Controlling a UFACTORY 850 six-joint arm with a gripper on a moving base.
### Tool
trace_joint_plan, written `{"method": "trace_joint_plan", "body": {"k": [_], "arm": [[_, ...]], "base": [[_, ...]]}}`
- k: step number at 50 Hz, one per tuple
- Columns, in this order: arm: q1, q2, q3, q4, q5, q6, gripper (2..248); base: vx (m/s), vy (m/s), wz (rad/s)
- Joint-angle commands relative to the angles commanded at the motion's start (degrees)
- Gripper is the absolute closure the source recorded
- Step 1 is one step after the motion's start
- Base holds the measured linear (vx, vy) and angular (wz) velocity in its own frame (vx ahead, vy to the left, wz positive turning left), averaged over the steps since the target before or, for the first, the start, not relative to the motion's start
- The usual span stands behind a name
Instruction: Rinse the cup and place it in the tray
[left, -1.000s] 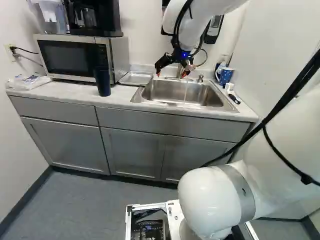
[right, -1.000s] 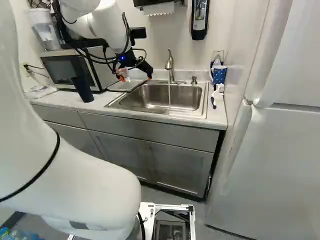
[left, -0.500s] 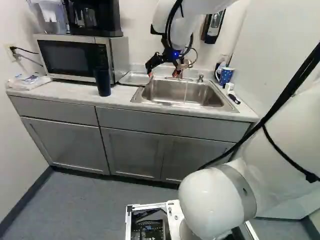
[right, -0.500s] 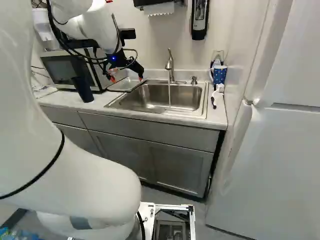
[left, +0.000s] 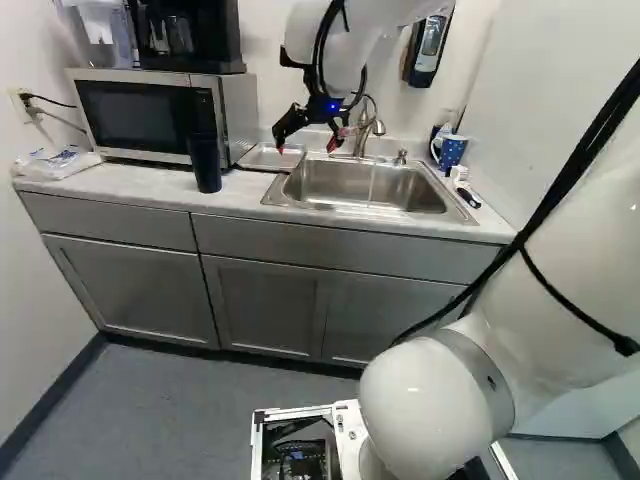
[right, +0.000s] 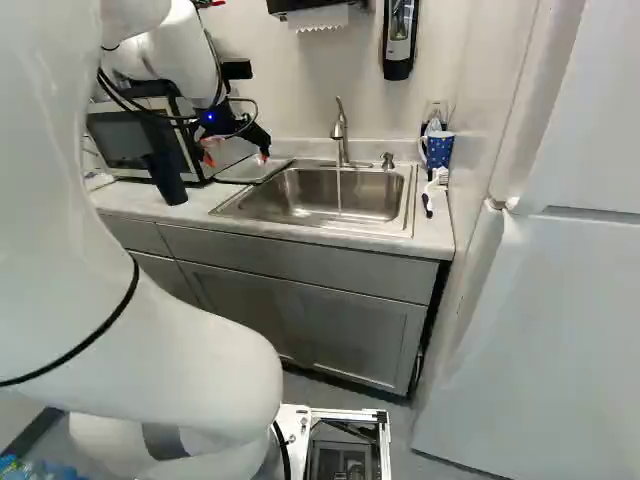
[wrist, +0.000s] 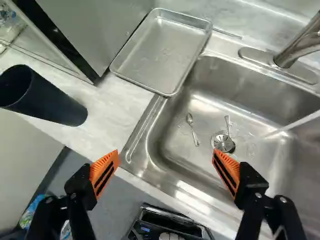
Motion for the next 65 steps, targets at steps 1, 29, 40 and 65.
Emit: {"method": "trace_joint_plan", "body": {"k": [1,29,40,65], "arm": [[0.2,-0.1,-0.1,0.0,0.0,0.0,3],[5.8,-2.6,-2.4,0.0,0.0,0.0,3],[8.0,-3.6,-3.4,0.0,0.0,0.0,3],[12.9,-6.0,-5.7,0.0,0.0,0.0,3]], "base": [[0.000,0.000,0.000],[0.000,0.000,0.000],[0.000,0.000,0.000],[0.000,0.000,0.000]]}}
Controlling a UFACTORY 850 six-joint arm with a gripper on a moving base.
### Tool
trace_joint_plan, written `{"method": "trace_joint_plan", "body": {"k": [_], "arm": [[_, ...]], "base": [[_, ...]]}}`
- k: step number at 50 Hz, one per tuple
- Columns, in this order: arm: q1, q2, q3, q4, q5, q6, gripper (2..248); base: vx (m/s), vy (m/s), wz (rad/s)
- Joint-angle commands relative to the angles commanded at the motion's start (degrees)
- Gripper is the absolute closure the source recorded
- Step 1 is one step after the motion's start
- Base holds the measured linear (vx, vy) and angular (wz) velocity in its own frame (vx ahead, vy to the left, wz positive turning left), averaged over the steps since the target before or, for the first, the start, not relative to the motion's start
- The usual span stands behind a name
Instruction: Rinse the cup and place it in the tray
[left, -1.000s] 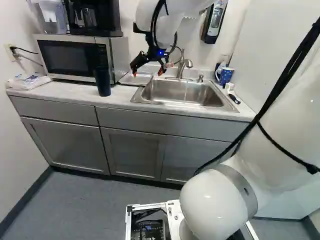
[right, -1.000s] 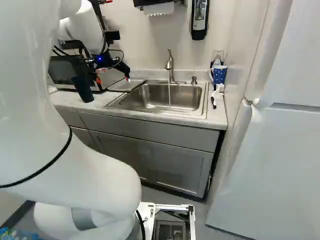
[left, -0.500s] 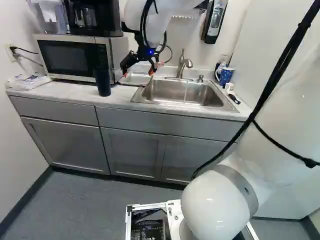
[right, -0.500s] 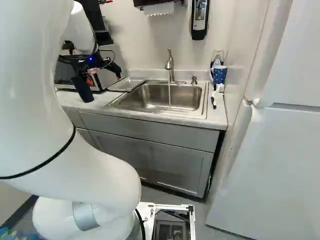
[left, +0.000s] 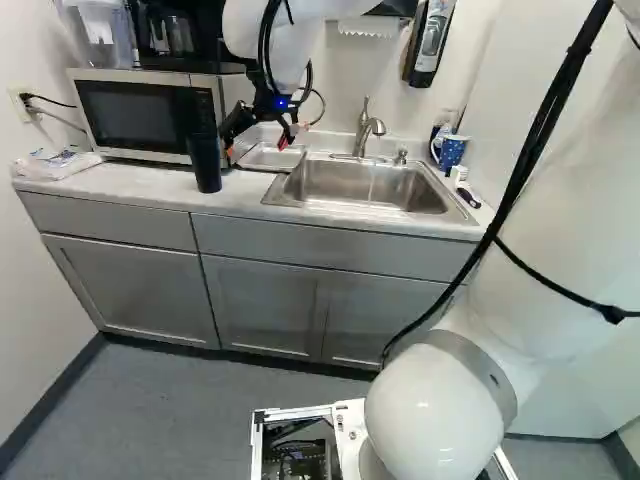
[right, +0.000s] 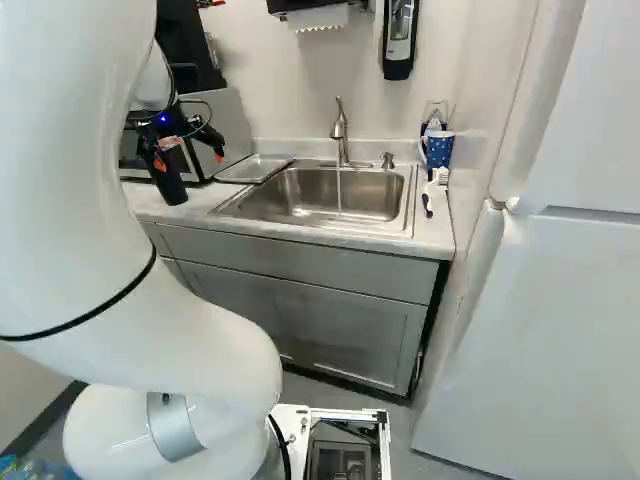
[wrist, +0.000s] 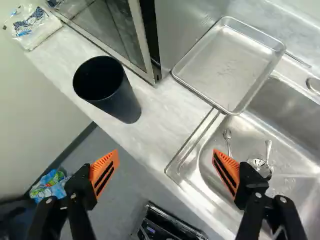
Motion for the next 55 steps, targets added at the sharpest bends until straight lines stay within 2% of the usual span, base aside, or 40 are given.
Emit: {"method": "trace_joint_plan", "body": {"k": [27,55], "arm": [[4.9,-2.8,-2.8,0.0,0.0,0.0,3],[5.6,-5.7,-2.7,0.0,1.0,0.0,3]], "base": [[0.000,0.000,0.000],[0.000,0.000,0.000]]}}
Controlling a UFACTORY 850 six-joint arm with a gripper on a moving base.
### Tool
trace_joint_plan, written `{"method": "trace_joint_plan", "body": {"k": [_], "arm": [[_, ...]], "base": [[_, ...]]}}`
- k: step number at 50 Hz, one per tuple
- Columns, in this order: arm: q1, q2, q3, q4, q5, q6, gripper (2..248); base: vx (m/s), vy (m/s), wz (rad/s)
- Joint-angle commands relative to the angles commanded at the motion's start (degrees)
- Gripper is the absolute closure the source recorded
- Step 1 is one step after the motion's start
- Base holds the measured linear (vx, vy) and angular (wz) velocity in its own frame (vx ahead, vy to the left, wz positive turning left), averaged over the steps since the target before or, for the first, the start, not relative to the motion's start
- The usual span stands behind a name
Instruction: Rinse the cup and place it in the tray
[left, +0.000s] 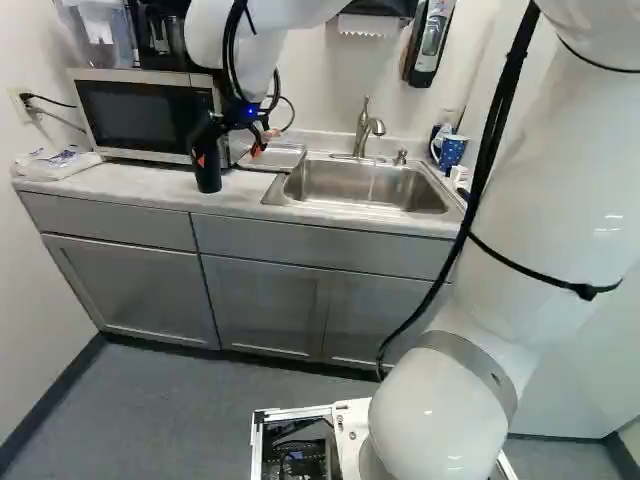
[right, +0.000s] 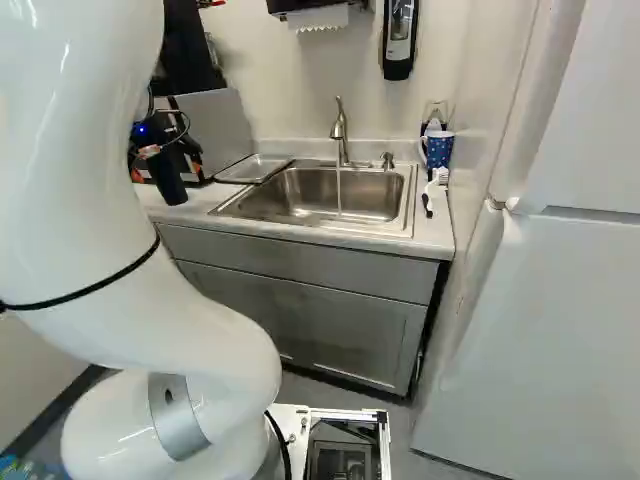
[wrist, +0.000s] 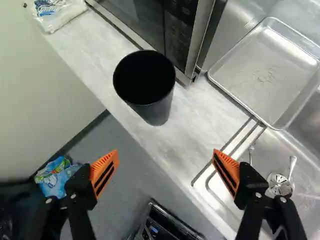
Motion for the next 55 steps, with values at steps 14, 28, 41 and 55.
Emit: {"method": "trace_joint_plan", "body": {"k": [14,28,41,55], "arm": [[0.1,-1.7,0.2,0.0,1.8,0.0,3],[0.3,-3.3,0.5,0.0,4.5,0.0,3],[0.6,-4.6,1.0,0.0,7.8,0.0,3],[0.9,-5.8,1.7,0.0,11.5,0.0,3]], "base": [[0.000,0.000,0.000],[0.000,0.000,0.000],[0.000,0.000,0.000],[0.000,0.000,0.000]]}}
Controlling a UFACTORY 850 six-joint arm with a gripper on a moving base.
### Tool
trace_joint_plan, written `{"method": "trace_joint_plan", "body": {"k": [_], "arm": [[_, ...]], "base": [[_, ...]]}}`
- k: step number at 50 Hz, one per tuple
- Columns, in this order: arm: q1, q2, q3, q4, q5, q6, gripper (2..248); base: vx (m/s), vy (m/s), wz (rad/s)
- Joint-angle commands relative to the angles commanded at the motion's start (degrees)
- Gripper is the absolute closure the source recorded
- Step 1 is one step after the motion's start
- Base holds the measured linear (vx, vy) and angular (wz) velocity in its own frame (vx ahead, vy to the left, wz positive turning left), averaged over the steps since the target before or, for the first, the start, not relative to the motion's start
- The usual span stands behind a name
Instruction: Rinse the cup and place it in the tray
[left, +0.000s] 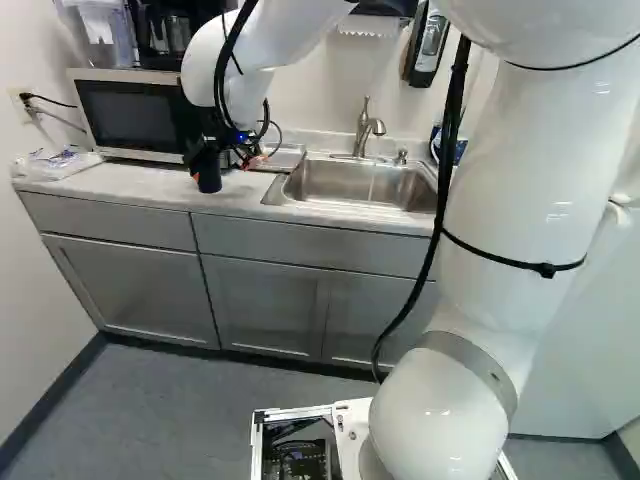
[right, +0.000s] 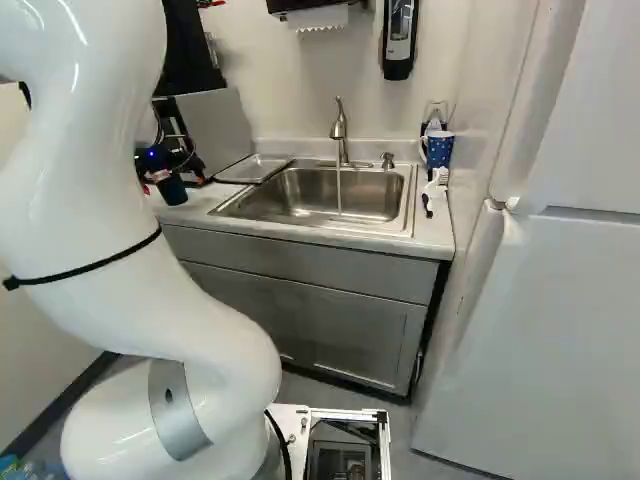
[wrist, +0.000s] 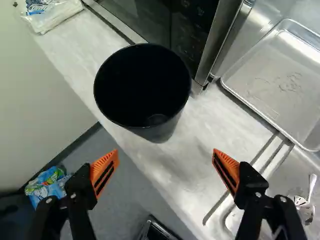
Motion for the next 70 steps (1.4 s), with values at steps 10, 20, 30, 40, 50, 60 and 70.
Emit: {"method": "trace_joint_plan", "body": {"k": [10,20,30,40,50,60,70], "arm": [[0.4,-0.4,1.0,0.0,3.3,0.0,3],[0.7,-0.7,2.1,0.0,7.0,0.0,3],[0.9,-1.4,2.6,0.2,11.0,0.0,3],[0.9,-2.6,2.7,0.9,15.2,0.0,3],[0.9,-3.7,2.8,1.8,19.4,0.0,3],[1.2,-4.1,3.7,2.9,23.7,0.0,3],[1.6,-4.2,4.9,3.9,28.0,0.0,3]], "base": [[0.000,0.000,0.000],[0.000,0.000,0.000],[0.000,0.000,0.000],[0.000,0.000,0.000],[0.000,0.000,0.000],[0.000,0.000,0.000],[0.000,0.000,0.000]]}}
